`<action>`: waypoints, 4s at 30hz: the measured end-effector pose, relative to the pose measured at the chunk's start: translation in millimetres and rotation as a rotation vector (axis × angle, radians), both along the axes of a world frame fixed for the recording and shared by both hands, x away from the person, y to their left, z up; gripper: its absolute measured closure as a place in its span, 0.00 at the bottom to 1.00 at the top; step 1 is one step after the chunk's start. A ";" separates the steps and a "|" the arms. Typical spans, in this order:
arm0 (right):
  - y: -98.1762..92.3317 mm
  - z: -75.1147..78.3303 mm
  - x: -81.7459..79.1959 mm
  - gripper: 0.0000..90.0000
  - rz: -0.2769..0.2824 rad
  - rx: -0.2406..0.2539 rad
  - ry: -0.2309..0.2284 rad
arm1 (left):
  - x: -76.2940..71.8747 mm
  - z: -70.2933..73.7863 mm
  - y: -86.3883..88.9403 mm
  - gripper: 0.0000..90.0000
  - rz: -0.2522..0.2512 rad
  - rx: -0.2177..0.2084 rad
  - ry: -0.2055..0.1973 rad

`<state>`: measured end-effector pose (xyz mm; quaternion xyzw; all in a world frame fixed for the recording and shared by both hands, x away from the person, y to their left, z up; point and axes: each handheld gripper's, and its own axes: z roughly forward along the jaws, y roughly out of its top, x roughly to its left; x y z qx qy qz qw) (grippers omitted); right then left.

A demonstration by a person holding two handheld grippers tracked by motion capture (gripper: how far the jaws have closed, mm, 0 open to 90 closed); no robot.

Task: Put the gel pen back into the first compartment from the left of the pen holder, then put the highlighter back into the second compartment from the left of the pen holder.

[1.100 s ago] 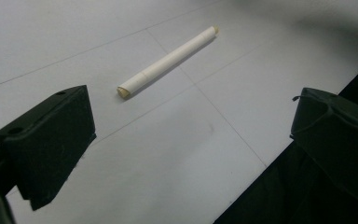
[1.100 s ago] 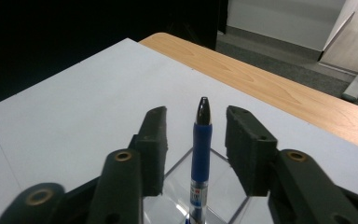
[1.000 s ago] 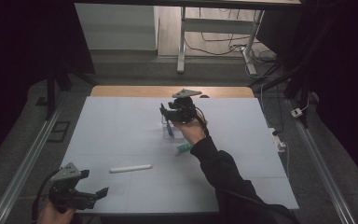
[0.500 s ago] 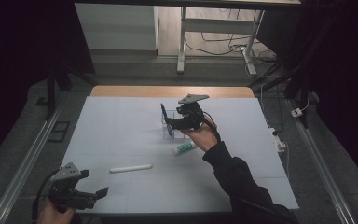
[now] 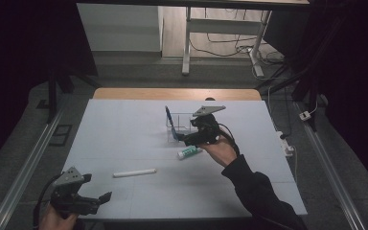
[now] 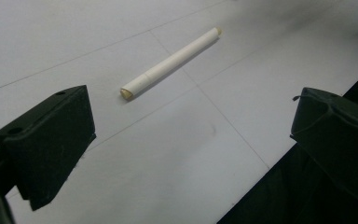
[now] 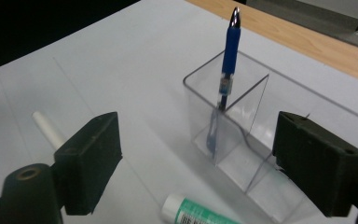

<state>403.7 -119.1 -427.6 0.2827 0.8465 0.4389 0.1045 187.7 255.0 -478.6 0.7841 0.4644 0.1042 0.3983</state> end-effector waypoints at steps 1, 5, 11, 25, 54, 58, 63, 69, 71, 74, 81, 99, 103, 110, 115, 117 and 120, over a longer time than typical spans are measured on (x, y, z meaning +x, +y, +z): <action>-1.3 -0.3 -1.8 0.13 0.001 -0.003 0.002 | 0.0 0.0 -0.1 0.00 0.000 -0.001 0.000; -8.7 -3.0 -11.4 0.10 0.004 -0.008 0.016 | 0.0 0.4 0.1 0.00 0.001 -0.003 -0.002; -23.6 -4.8 -25.1 0.05 0.005 -0.031 0.015 | 0.4 1.5 0.7 0.00 0.000 -0.001 -0.020; -64.0 -7.8 -61.6 0.00 -0.007 -0.052 0.008 | 7.5 4.5 0.4 0.00 -0.034 -0.003 -0.055; -154.4 -27.2 -129.7 0.00 -0.159 -0.053 0.083 | 42.4 4.8 -21.1 0.00 -0.160 0.002 -0.039; -165.7 -29.2 -134.9 0.00 -0.189 -0.047 0.094 | 47.8 5.2 -23.6 0.00 -0.161 0.009 -0.029; -172.6 -29.3 -139.1 0.00 -0.208 -0.053 0.094 | 57.0 6.6 -26.4 0.00 -0.160 -0.002 -0.019; -178.6 -28.3 -140.8 0.00 -0.233 -0.040 0.101 | 69.9 7.2 -31.8 0.00 -0.190 0.016 -0.023; -180.1 -28.1 -141.3 0.00 -0.236 -0.039 0.105 | 74.5 6.8 -33.8 0.00 -0.205 0.021 -0.019; -181.6 -28.2 -141.5 0.00 -0.235 -0.037 0.109 | 82.7 5.6 -36.9 0.00 -0.227 0.037 -0.015; -182.1 -28.3 -141.2 0.00 -0.230 -0.033 0.118 | 105.2 -1.2 -48.9 0.00 -0.309 0.071 0.013; -181.5 -29.1 -140.1 0.00 -0.216 -0.037 0.129 | 141.5 -27.2 -102.6 0.13 -0.500 0.273 0.079; -181.4 -29.2 -140.1 0.00 -0.214 -0.037 0.128 | 145.9 -32.6 -108.0 0.24 -0.518 0.296 0.091; -181.6 -29.2 -139.9 0.00 -0.213 -0.038 0.131 | 150.5 -37.1 -111.6 0.46 -0.550 0.330 0.107; -181.5 -29.3 -139.8 0.00 -0.212 -0.038 0.131 | 150.5 -39.5 -114.3 0.60 -0.572 0.360 0.117; -181.4 -29.3 -139.8 0.00 -0.212 -0.038 0.132 | 150.0 -39.0 -115.0 0.65 -0.564 0.376 0.110; -181.5 -29.3 -139.8 0.00 -0.211 -0.038 0.133 | 149.7 -38.7 -115.0 0.74 -0.571 0.378 0.110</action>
